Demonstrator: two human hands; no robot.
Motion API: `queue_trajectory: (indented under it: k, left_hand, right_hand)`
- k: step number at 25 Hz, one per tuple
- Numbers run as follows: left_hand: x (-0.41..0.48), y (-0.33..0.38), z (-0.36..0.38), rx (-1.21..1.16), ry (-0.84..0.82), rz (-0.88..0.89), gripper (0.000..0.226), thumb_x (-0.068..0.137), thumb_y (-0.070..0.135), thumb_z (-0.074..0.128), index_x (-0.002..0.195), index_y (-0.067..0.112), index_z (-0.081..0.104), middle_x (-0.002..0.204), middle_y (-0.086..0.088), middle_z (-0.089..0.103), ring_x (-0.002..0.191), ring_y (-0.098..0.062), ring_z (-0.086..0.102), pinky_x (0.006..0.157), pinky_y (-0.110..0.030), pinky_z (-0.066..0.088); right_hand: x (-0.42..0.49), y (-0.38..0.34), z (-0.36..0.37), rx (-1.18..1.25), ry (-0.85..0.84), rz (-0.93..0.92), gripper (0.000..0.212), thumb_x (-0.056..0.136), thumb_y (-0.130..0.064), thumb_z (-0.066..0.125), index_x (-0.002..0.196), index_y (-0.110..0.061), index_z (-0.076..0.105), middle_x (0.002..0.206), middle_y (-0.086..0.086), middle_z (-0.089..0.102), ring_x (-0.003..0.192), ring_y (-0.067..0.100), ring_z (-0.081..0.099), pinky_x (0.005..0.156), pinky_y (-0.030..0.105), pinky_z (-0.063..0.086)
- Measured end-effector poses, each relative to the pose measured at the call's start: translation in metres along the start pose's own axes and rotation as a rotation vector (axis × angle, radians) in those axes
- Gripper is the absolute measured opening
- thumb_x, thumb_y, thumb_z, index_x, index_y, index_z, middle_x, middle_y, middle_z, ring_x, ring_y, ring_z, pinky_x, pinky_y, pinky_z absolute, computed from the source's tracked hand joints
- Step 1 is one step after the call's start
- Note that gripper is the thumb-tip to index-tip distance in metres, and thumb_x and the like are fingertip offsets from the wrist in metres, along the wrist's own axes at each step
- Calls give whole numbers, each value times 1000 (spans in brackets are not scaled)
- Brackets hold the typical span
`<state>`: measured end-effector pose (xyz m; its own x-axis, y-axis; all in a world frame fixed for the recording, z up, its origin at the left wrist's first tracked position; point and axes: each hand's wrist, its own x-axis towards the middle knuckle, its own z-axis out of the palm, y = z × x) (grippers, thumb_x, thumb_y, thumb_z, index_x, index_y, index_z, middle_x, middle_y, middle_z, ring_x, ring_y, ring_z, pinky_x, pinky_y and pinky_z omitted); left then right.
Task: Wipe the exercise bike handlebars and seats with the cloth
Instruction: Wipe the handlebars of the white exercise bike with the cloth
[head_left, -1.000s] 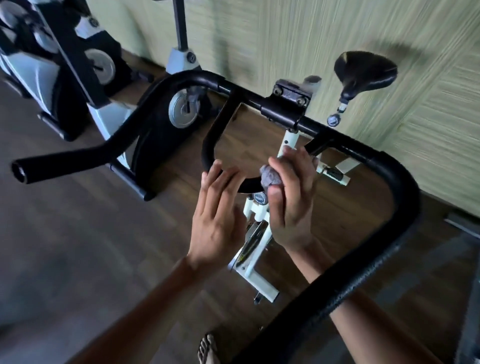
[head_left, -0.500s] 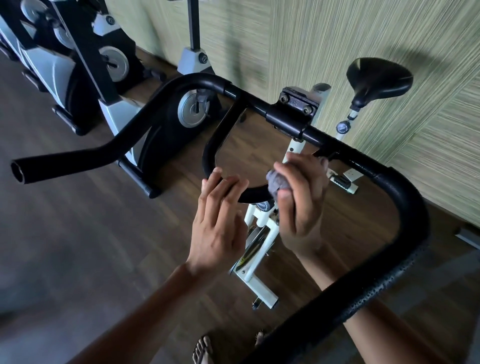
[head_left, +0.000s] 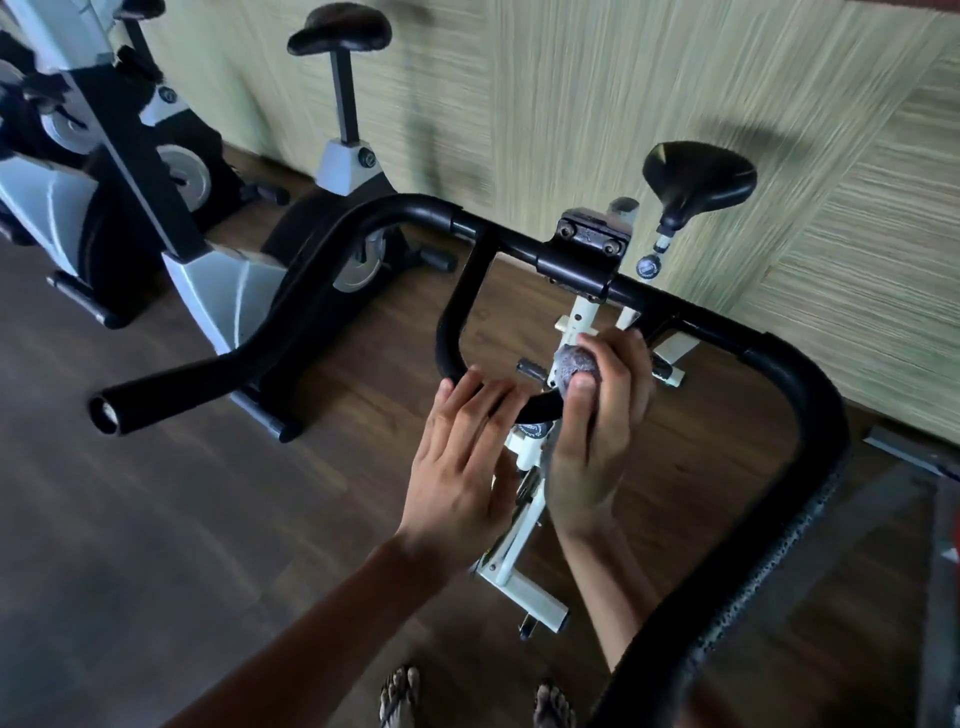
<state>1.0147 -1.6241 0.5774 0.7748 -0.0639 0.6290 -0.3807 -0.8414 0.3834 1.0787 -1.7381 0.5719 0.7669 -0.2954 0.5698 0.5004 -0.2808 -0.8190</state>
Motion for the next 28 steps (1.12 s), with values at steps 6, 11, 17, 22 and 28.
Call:
queue_trajectory:
  k: [6,11,17,22,28]
  left_hand:
    - [19,-18,-29,-108,-132,117,40,98,18,41,129,7,64,130,-5,64,128,-24,55,117,-50,31]
    - [50,-17,-44,-163,-180,99,31,100,26,43,101,13,71,97,1,71,94,-22,63,95,-37,43]
    - [74,-14,-33,-278,-288,16,38,95,28,39,104,13,73,95,0,73,90,-23,67,92,-36,44]
    - [62,-41,-35,-361,-172,85,24,96,10,48,104,4,70,100,-6,67,96,-22,61,93,-34,47]
    - [48,-64,-42,-393,-187,202,26,93,1,53,113,0,69,116,-8,60,115,-26,57,116,-29,30]
  right_hand:
    - [-14,-39,34,-12,303,184,33,103,-15,43,120,5,63,136,17,51,132,21,49,110,29,40]
    - [-13,-61,41,-95,457,357,26,106,-11,47,123,-4,65,135,7,56,129,-1,48,107,13,36]
    - [-2,-71,30,-40,480,472,20,106,-15,48,114,-27,61,128,-8,58,125,0,51,97,4,34]
    - [-12,-61,45,-128,357,392,28,106,-15,47,129,-5,61,151,5,40,142,3,34,105,6,31]
    - [-27,-65,56,-264,296,331,32,106,-20,45,135,-13,55,157,2,34,148,12,29,111,13,32]
